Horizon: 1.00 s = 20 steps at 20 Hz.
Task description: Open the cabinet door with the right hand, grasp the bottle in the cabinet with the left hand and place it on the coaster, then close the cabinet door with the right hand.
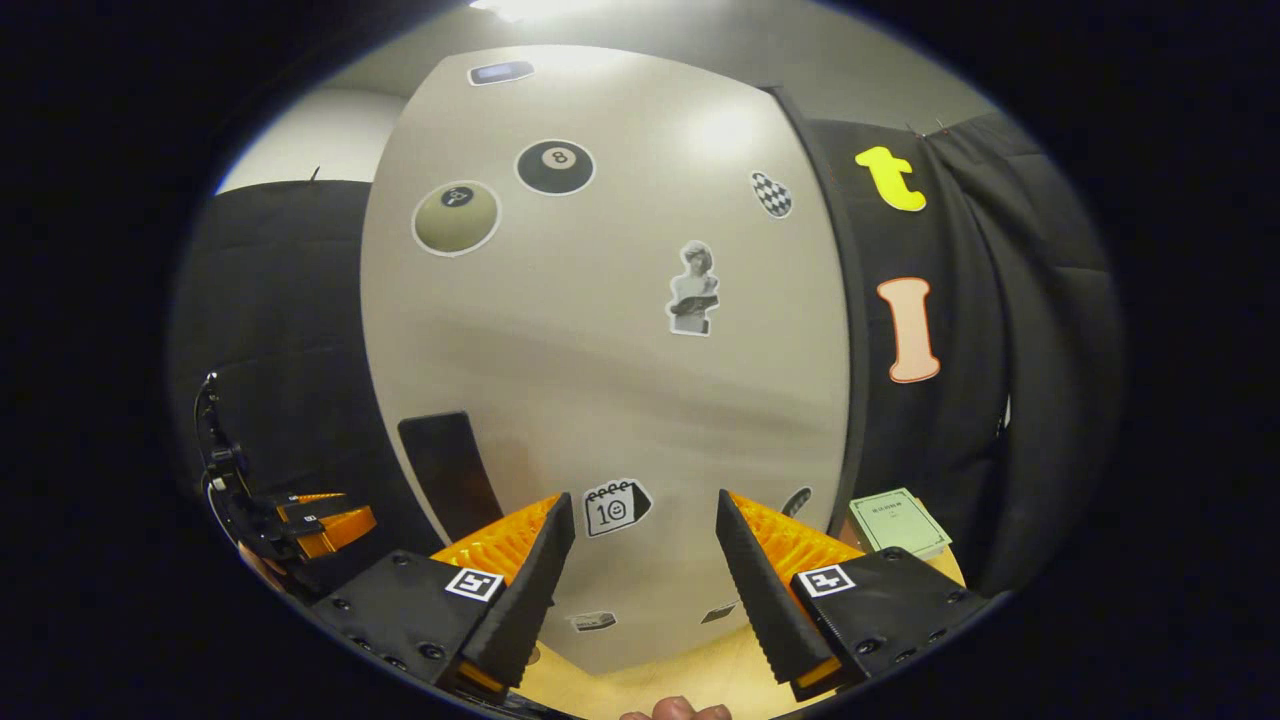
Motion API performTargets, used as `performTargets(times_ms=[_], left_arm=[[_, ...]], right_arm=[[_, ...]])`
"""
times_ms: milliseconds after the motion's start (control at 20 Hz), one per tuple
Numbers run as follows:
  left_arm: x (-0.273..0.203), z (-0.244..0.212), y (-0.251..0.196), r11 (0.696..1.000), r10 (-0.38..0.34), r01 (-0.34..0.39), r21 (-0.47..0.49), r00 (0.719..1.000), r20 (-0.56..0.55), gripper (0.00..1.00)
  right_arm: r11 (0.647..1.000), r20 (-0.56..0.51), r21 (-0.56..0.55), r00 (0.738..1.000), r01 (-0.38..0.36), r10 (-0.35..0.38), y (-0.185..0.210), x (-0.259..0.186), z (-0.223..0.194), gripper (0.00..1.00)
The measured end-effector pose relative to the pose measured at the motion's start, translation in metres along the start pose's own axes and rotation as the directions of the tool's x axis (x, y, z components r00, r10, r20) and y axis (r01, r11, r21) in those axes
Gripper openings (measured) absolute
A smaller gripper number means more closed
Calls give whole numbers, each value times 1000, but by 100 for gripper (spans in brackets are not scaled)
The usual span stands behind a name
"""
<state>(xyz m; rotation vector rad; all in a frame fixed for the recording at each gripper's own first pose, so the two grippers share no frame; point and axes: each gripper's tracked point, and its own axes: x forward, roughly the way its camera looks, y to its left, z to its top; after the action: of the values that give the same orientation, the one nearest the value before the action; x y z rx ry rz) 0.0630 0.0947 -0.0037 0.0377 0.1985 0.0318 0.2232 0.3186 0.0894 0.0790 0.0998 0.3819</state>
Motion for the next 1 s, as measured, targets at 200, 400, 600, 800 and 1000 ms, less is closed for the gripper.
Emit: performTargets(times_ms=[200, 400, 600, 800, 1000], left_arm=[[2, 1, -2, 1000, -16, 16, -8, 1000, -8, 82], [-1, 16, -23, 1000, -28, 28, -7, 999, 30, 84], [-6, 30, -60, 999, -38, 39, -8, 998, 53, 82], [-15, 46, -95, 999, -36, 39, -34, 995, 91, 82], [-20, 61, -131, 1000, -19, 21, -13, 992, 122, 82]], right_arm=[[1000, 12, 8, 1000, -23, 23, 16, 5, 0, 92], [999, 7, 22, 999, 32, -33, -12, -10, -5, 92], [992, 24, 12, 992, 122, -122, -60, -35, 0, 92], [982, 52, -6, 981, 190, -189, -109, -62, 5, 93], [978, 66, -14, 976, 209, -208, -146, -82, 6, 93]])
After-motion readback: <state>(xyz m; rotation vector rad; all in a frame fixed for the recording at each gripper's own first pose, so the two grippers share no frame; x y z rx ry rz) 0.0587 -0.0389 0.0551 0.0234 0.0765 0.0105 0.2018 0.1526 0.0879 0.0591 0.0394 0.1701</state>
